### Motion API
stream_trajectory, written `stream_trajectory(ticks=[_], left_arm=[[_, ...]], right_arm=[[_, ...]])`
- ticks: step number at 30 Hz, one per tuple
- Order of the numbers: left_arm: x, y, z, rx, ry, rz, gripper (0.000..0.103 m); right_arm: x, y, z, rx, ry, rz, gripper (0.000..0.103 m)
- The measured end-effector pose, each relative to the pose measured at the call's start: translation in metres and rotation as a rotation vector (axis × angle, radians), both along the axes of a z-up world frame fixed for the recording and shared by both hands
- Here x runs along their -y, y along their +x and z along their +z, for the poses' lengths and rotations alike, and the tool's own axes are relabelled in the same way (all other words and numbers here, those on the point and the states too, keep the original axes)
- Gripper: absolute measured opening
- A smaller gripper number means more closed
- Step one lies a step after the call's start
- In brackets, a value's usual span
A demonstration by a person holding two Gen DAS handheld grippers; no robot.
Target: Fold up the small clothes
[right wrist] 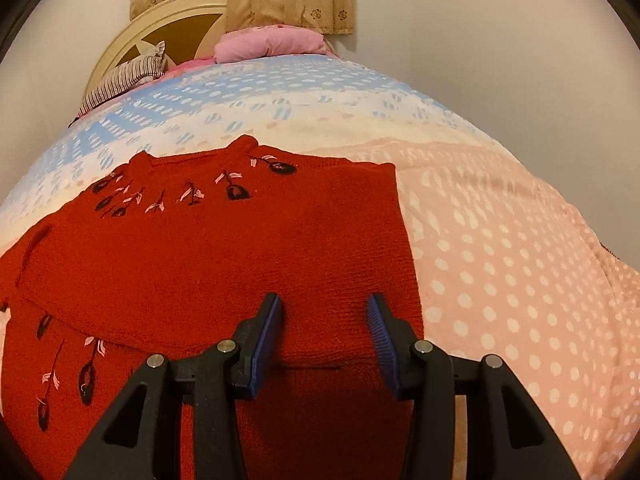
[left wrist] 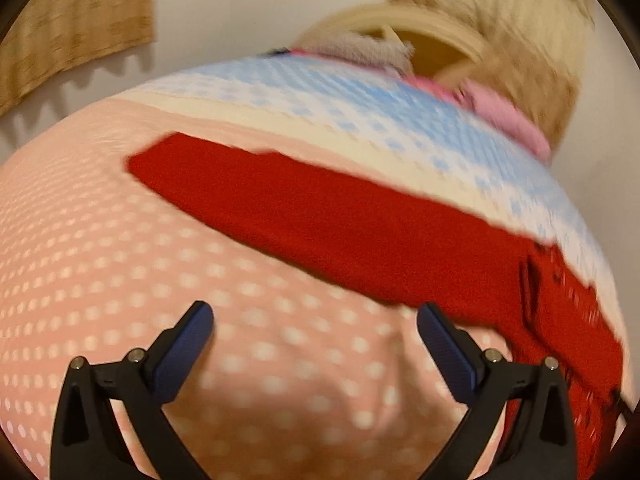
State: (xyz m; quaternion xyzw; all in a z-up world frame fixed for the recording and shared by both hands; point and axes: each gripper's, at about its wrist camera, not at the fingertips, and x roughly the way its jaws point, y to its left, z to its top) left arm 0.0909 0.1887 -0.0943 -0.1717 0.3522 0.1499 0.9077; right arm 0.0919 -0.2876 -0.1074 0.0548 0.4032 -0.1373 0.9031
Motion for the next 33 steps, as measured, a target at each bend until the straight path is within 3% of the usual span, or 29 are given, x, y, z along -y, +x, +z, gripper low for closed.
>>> stream_trajectory(ticks=[5, 10, 11, 14, 20, 22, 24, 27, 29, 31, 33], left_arm=[[-0.056, -0.007, 0.019, 0.067, 0.022, 0.161, 0.103], [-0.101, 0.008, 0.018, 0.006, -0.027, 0.259, 0.102], [-0.101, 0.005, 0.021, 0.030, -0.050, 0.249, 0.102], [-0.075, 0.005, 0.031, 0.111, -0.075, 0.109, 0.102], [0.045, 0.051, 0.040, 0.092, -0.085, -0.397, 0.095], [0.083, 0.067, 0.038, 0.067, -0.105, -0.497, 0.089], [0.125, 0.086, 0.035, 0.035, -0.107, -0.609, 0.089], [0.168, 0.109, 0.026, -0.006, -0.028, -0.666, 0.088], [0.185, 0.123, 0.012, -0.069, -0.022, -0.685, 0.080], [0.194, 0.131, -0.002, -0.136, -0.054, -0.691, 0.047], [0.197, 0.128, -0.007, -0.140, -0.046, -0.657, 0.036]], right_arm=[[0.012, -0.009, 0.003, 0.053, 0.082, 0.000, 0.047], [0.015, -0.015, 0.005, 0.087, 0.105, -0.015, 0.047], [0.015, -0.014, 0.005, 0.087, 0.103, -0.016, 0.047], [0.013, -0.013, 0.004, 0.081, 0.088, -0.017, 0.047], [0.011, -0.014, 0.005, 0.085, 0.065, -0.018, 0.047], [0.011, -0.017, 0.007, 0.097, 0.060, -0.023, 0.047], [0.012, -0.020, 0.009, 0.113, 0.060, -0.027, 0.047], [0.014, -0.025, 0.012, 0.140, 0.063, -0.043, 0.047], [0.017, -0.032, 0.015, 0.171, 0.068, -0.068, 0.047], [0.023, -0.039, 0.019, 0.208, 0.076, -0.107, 0.047], [0.033, -0.051, 0.022, 0.257, 0.101, -0.167, 0.047]])
